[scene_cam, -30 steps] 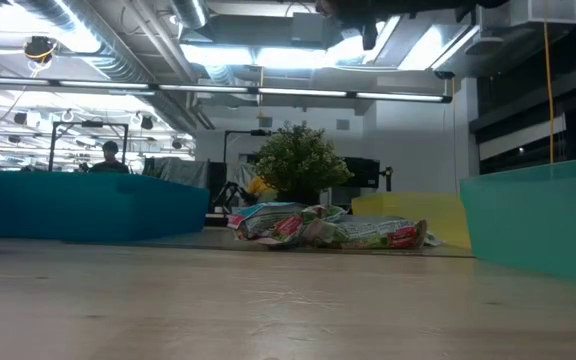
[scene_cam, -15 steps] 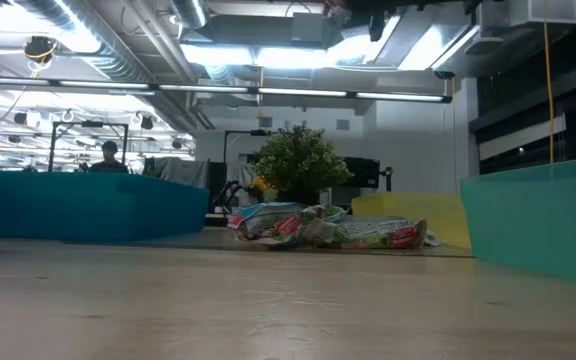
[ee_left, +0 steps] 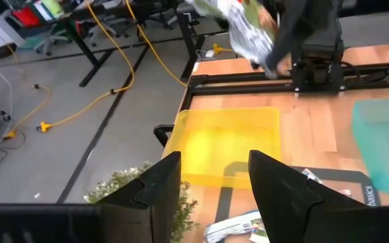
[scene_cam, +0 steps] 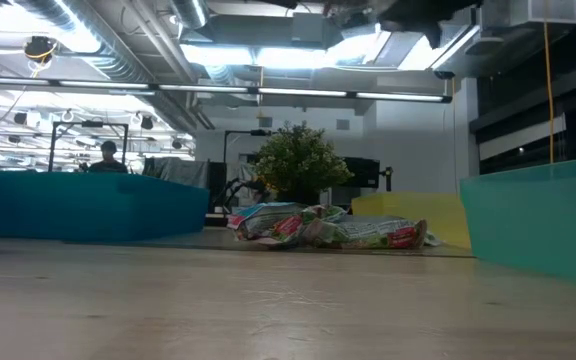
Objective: Pick and place Granola Bars by type
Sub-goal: Put the red granola bar into the yellow bin
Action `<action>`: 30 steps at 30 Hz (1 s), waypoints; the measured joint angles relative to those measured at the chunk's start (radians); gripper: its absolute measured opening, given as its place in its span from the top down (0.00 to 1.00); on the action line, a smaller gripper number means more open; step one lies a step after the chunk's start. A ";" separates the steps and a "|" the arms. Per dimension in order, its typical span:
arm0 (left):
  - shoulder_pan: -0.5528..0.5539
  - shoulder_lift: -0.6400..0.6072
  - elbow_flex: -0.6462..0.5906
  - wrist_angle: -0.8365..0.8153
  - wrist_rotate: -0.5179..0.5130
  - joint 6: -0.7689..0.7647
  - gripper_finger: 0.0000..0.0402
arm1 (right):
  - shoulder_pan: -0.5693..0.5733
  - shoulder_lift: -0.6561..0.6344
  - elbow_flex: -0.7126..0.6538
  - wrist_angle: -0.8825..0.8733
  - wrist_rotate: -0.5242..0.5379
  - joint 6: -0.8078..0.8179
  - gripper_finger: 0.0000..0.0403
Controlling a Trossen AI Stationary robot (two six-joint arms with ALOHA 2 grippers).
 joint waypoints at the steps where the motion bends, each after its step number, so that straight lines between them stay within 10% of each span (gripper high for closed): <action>1: 0.000 0.002 0.000 0.001 0.000 -0.002 0.59 | -0.008 -0.020 0.000 -0.030 0.000 0.008 0.85; 12: 0.000 0.005 0.000 0.015 0.000 -0.010 0.59 | -0.101 -0.062 0.000 -0.228 0.000 0.050 0.85; 30: 0.000 0.005 0.000 -0.007 0.004 -0.059 0.59 | -0.236 0.298 -0.009 -0.426 -0.009 -0.003 0.86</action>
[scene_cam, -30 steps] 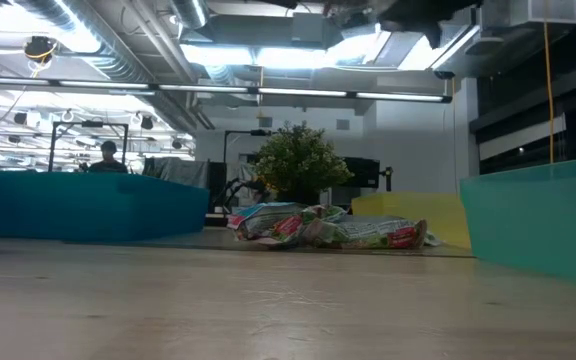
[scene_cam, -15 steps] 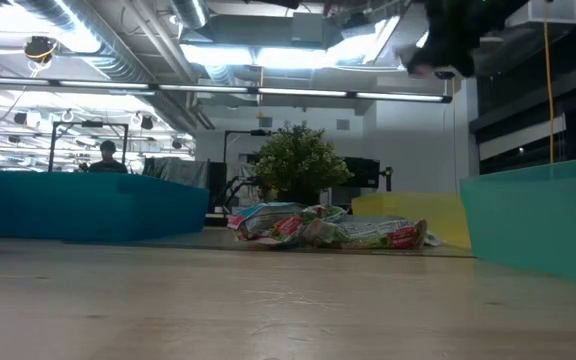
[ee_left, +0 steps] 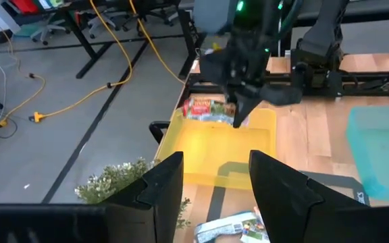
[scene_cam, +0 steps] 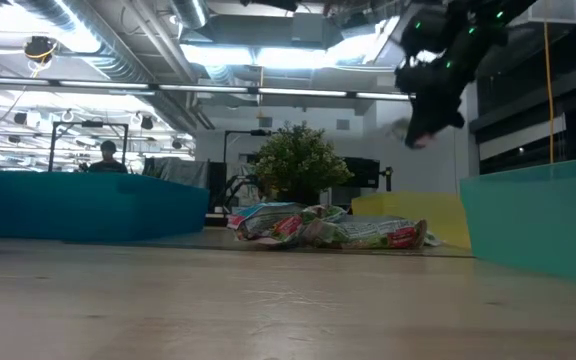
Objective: Pick and place Granola Bars by type
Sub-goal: Put the red granola bar into the yellow bin
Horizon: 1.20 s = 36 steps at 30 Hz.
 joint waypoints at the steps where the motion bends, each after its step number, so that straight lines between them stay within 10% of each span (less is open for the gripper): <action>1: 0.000 0.000 0.000 -0.006 0.000 -0.004 0.59 | 0.000 0.023 -0.002 -0.002 0.000 -0.005 0.86; 36: 0.000 0.000 0.000 -0.022 0.000 -0.025 0.61 | 0.000 0.379 -0.002 0.008 -0.022 -0.075 0.82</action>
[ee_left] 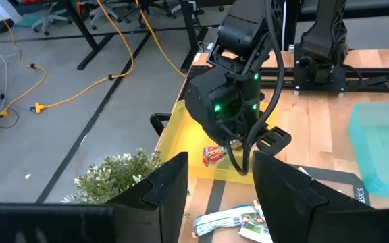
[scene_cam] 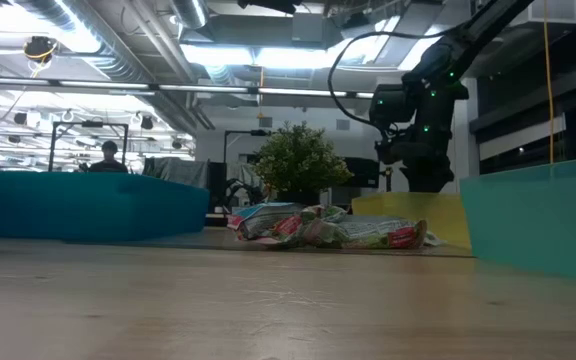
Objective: Pick and place Granola Bars by type
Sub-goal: Put the red granola bar into the yellow bin, then put the blue granola bar into the blue bin
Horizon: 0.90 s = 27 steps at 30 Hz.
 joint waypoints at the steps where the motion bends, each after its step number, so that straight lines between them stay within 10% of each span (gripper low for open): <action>1: 0.000 0.000 0.000 0.000 0.000 0.000 0.61 | 0.000 0.000 0.000 0.000 0.000 0.001 0.82; 19: 0.000 0.000 0.000 -0.110 -0.003 -0.066 0.61 | 0.000 -0.105 0.000 -0.020 0.006 0.027 0.44; 27: 0.001 0.001 -0.160 -0.155 -0.036 -0.187 0.61 | 0.024 -0.321 0.000 -0.009 0.076 0.002 0.45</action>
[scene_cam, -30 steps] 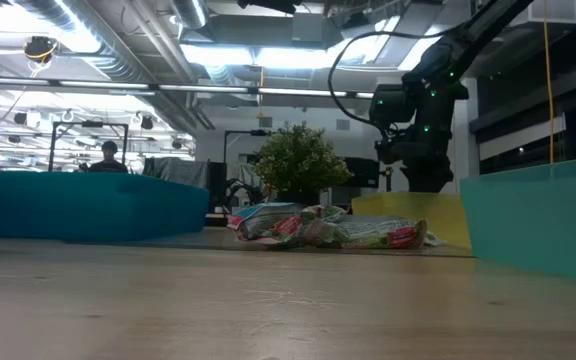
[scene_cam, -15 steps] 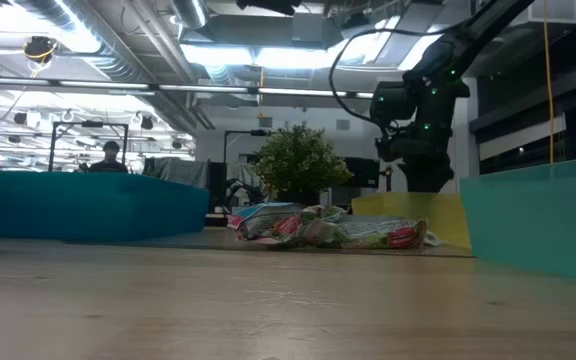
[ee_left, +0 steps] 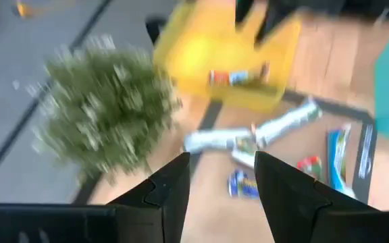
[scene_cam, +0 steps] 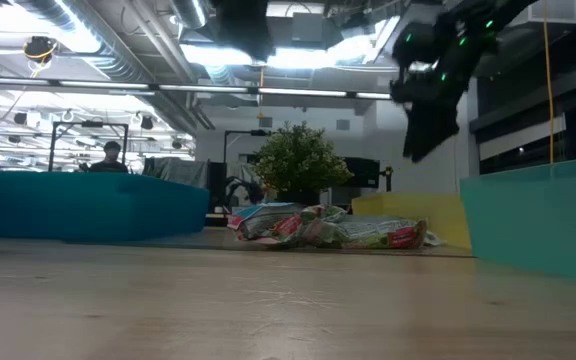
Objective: Pick and place Granola Bars by type
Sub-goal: Put the blue granola bar into the blue bin
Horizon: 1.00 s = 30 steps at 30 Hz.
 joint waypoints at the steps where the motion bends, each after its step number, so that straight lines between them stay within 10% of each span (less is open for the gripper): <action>1: 0.000 0.000 -0.032 0.000 0.000 -0.016 0.61 | 0.006 -0.030 0.000 0.007 0.000 -0.004 0.46; 13: 0.005 0.000 -0.339 0.173 0.039 -0.286 0.61 | 0.015 -0.304 0.000 0.157 0.001 -0.171 0.50; 30: -0.071 0.131 -0.410 0.362 0.089 -0.534 0.61 | 0.015 -0.433 0.000 0.240 -0.076 -0.408 0.50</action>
